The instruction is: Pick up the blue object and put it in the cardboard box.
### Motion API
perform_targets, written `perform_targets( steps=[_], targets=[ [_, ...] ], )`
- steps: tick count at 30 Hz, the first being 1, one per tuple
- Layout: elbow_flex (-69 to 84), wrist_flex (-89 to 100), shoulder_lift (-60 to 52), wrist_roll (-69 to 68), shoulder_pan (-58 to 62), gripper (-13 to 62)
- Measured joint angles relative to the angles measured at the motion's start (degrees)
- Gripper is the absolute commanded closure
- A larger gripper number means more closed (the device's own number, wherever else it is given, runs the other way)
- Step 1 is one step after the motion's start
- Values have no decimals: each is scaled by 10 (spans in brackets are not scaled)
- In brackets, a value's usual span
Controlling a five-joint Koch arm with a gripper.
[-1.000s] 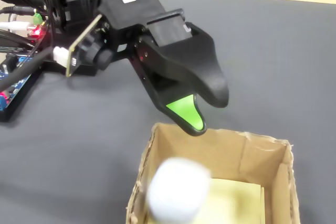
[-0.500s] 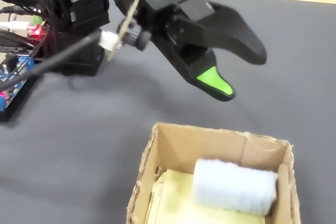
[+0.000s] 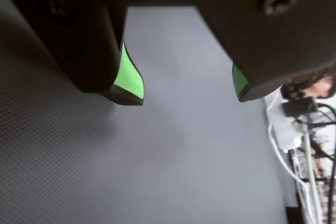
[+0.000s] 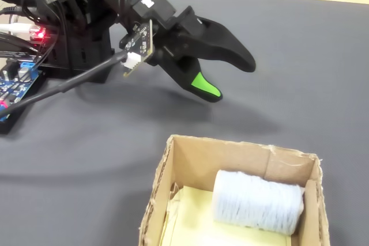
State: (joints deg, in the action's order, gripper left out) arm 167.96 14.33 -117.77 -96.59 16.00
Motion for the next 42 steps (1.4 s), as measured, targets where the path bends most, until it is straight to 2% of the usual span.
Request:
perform_targets(
  steps=[3,10,16,42],
  targets=[
    [56,13,-35,-1,-37,156],
    [82,11,-96,0,-100,157],
    [85,-87,-130,0,-141,157],
    [86,-107,-130,-4,-123,157]
  ],
)
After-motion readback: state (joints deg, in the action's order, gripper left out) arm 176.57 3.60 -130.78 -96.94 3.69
